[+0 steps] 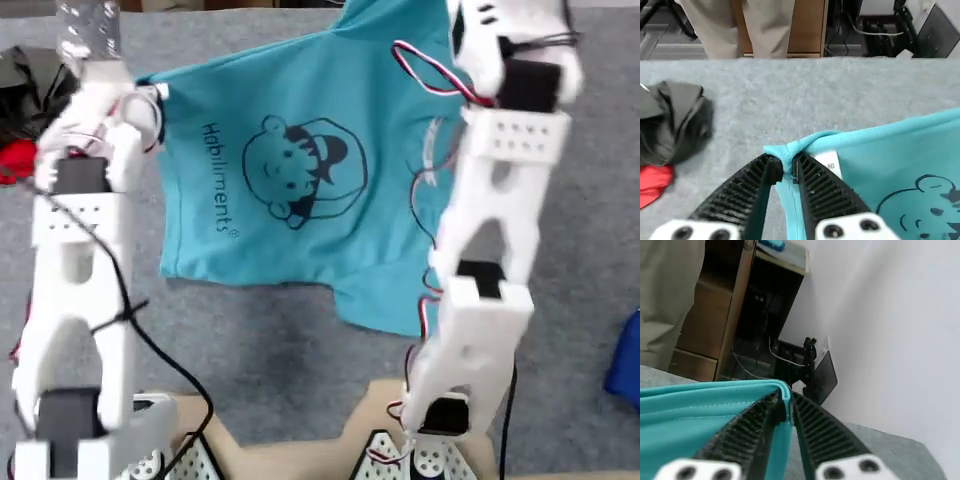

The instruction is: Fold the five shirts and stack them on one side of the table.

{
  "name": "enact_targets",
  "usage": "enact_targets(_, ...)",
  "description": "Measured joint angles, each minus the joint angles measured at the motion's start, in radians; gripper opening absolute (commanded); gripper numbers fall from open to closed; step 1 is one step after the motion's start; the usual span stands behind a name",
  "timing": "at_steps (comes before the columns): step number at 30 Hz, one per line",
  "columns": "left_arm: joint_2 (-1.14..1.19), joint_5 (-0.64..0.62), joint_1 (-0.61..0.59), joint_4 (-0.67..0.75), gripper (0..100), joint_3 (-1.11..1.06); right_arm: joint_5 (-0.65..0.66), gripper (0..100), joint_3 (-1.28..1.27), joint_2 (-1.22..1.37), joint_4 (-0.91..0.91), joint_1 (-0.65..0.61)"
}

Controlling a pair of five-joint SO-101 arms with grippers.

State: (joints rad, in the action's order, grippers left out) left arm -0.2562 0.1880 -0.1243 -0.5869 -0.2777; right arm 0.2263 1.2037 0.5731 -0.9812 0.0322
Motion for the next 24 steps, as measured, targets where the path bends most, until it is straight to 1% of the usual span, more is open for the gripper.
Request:
enact_targets(2, 0.074, 0.000, 0.000, 0.114, 2, -0.018, 0.000, 0.5, -0.002, 0.069, 0.080, 0.000)
enact_targets(5, 0.193, 0.000, -0.002, 0.241, 2, -0.017, 0.000, 0.5, -0.002, 0.129, 0.181, 0.000)
enact_targets(10, 0.393, 0.000, -0.006, 0.362, 2, 0.075, 0.000, 0.5, -0.002, 0.178, 0.281, -0.002)
enact_targets(15, 0.591, 0.000, -0.006, 0.442, 2, 0.262, 0.000, 0.5, -0.002, 0.215, 0.342, -0.002)
enact_targets(20, 0.775, 0.000, -0.006, 0.451, 2, 0.486, 0.000, 0.5, -0.006, 0.256, 0.391, -0.002)
enact_targets(24, 0.865, 0.000, -0.023, 0.451, 2, 0.623, 0.000, 0.5, -0.008, 0.281, 0.396, -0.002)
